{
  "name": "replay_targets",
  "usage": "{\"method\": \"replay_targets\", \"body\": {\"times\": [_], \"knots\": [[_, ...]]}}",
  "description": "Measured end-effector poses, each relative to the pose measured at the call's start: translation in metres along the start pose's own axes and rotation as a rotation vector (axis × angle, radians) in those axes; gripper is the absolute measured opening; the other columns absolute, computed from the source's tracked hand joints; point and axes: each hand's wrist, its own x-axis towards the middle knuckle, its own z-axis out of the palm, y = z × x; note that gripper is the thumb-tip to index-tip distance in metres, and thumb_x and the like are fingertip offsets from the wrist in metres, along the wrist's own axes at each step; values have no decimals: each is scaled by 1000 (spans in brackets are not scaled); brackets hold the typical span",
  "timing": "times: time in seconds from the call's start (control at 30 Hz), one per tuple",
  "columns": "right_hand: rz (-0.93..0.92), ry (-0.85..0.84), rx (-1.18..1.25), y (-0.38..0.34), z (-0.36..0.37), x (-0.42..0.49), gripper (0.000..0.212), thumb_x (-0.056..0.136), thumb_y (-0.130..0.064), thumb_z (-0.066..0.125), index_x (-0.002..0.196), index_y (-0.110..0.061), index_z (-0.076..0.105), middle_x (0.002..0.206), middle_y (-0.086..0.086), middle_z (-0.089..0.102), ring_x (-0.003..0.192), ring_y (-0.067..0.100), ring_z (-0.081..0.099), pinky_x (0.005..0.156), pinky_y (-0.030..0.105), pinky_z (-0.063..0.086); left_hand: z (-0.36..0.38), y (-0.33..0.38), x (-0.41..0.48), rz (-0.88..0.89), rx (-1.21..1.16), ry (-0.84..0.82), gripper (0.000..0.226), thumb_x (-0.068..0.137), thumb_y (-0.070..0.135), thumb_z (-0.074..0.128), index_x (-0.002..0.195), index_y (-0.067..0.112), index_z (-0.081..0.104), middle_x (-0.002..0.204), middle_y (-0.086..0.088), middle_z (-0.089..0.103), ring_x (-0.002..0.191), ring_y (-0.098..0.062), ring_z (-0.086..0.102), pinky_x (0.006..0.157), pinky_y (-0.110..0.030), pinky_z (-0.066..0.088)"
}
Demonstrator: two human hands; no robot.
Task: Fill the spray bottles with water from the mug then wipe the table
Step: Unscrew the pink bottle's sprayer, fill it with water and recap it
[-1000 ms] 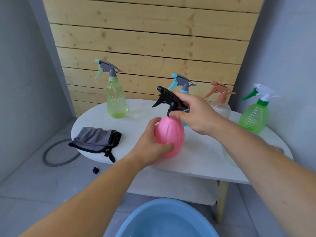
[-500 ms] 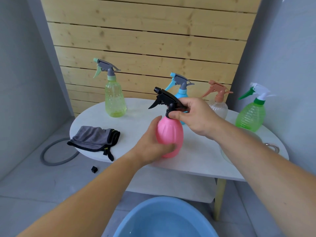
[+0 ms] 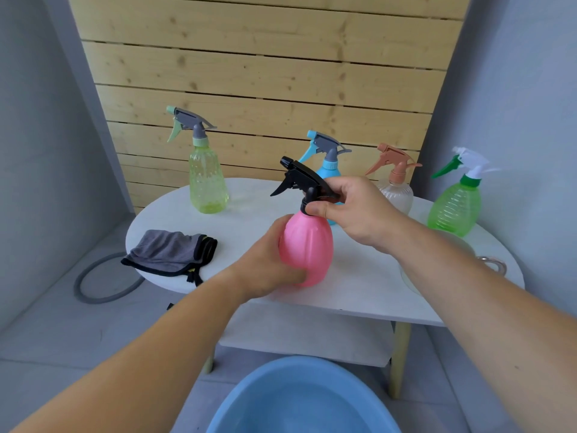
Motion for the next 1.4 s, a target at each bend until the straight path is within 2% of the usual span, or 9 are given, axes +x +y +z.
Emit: {"method": "replay_targets", "body": {"times": [0.1,0.2,0.47,0.57,0.7,0.87,1.1,1.2,1.4], "knots": [[18,25,8,2,-2,0,12,84,-3,72,95,-8,71,84,-7,66,72,-5,57,73,6,44,-4,-1,2,-2,92,119,100,55,29,100,137,31,43,121,0,57,110,-18,58,78,-23,50],[16,27,-5,3,-3,0,13,84,-4,72,97,-7,72,86,-4,67,73,-4,57,73,7,43,3,-1,0,-9,-11,5,103,60,27,86,148,35,35,133,1,53,122,-17,57,93,-32,57],[16,26,21,5,-2,0,15,85,-4,72,99,-8,72,90,-3,69,79,-2,59,79,10,46,7,-1,0,14,-19,36,108,59,28,85,153,32,31,135,3,53,121,-18,57,92,-30,55],[15,37,31,5,-2,-1,15,85,-4,72,96,-13,71,87,-8,69,78,-4,61,80,11,48,5,1,2,31,-18,116,103,60,21,98,144,28,40,123,6,59,113,-14,59,78,-19,52],[-5,44,5,4,-1,-3,14,84,-6,73,93,-18,72,86,-8,70,80,-2,62,83,16,49,10,3,2,37,1,79,113,55,39,91,151,32,32,134,8,53,123,-14,56,98,-34,52],[-9,100,-39,5,3,-3,7,84,-8,72,88,-14,71,84,-7,69,82,6,61,86,27,51,10,7,1,73,56,144,88,68,23,95,140,32,45,119,16,59,109,-4,58,83,-26,52],[3,123,36,9,8,-5,14,84,-14,74,95,-20,70,90,-13,71,92,7,67,91,29,51,7,7,-1,64,29,105,90,70,19,94,142,33,42,121,17,57,109,3,56,78,-19,51],[39,142,70,26,11,-19,31,82,-29,75,112,-30,66,108,-9,71,103,3,66,91,24,50,0,2,-3,67,-4,0,91,70,16,84,147,36,39,127,15,60,115,-3,60,83,-20,58],[28,142,144,38,15,-32,28,90,-17,69,110,-37,66,112,-15,71,108,1,64,97,24,48,-5,-1,-1,52,-39,-17,85,67,20,80,143,37,45,127,3,62,114,-16,65,79,-22,59]]}}
